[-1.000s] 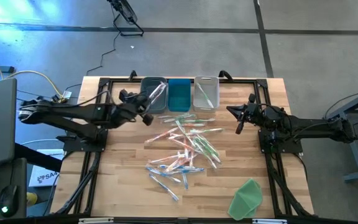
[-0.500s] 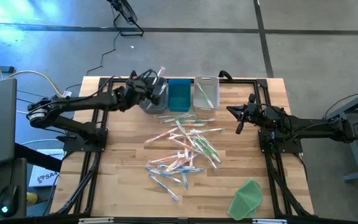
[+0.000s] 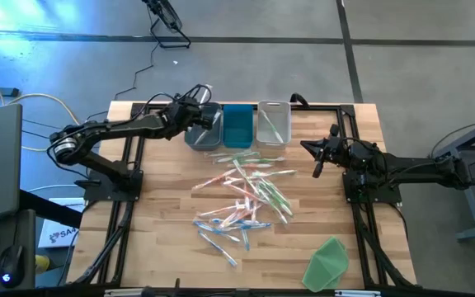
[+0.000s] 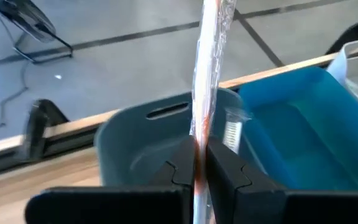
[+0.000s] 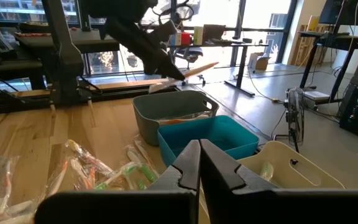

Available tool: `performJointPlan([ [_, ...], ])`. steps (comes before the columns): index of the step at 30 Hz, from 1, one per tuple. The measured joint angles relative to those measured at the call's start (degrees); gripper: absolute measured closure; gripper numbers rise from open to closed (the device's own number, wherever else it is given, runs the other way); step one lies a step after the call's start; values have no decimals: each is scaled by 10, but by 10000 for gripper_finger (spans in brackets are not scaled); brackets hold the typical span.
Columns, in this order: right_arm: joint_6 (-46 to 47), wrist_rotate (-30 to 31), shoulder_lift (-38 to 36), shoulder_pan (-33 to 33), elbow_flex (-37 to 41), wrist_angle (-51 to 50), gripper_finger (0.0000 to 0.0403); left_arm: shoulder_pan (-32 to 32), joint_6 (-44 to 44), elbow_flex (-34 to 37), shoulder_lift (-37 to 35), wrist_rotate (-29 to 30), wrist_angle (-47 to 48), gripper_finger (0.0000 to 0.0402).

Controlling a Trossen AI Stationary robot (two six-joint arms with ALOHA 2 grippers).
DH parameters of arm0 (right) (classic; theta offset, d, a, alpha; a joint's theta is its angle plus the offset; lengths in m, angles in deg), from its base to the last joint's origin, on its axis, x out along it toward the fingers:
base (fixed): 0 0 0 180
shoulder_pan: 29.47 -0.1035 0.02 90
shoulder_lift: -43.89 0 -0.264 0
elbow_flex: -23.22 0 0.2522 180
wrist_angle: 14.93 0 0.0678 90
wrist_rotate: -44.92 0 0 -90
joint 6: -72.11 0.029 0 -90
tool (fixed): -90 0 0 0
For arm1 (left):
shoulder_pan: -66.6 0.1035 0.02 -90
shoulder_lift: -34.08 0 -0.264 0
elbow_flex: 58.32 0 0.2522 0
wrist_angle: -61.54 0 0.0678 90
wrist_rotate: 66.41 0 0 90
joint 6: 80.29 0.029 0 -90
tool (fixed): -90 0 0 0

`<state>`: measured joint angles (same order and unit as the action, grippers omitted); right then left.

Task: Pick & Place Toothbrushes
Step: Put the orange toothbrush into the dark blue bin, then put the green toothbrush into the white bin

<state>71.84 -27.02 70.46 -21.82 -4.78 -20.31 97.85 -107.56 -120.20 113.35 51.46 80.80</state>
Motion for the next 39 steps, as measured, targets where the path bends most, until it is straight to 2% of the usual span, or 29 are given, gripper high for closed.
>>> performJointPlan([
  [15, 0, 0, 0, 0, 0, -7, 401, -1, -40, 0, 79, -8, -34, 387],
  [28, 0, 0, 0, 0, 0, -10, 401, -1, -56, 0, 89, -20, -24, 383],
  [31, 0, 0, 0, 0, 0, -10, 401, -1, -61, 0, 89, -20, -23, 359],
  [39, 0, 0, 0, 0, 0, -10, 401, -1, -79, 0, 88, -20, -20, 254],
])
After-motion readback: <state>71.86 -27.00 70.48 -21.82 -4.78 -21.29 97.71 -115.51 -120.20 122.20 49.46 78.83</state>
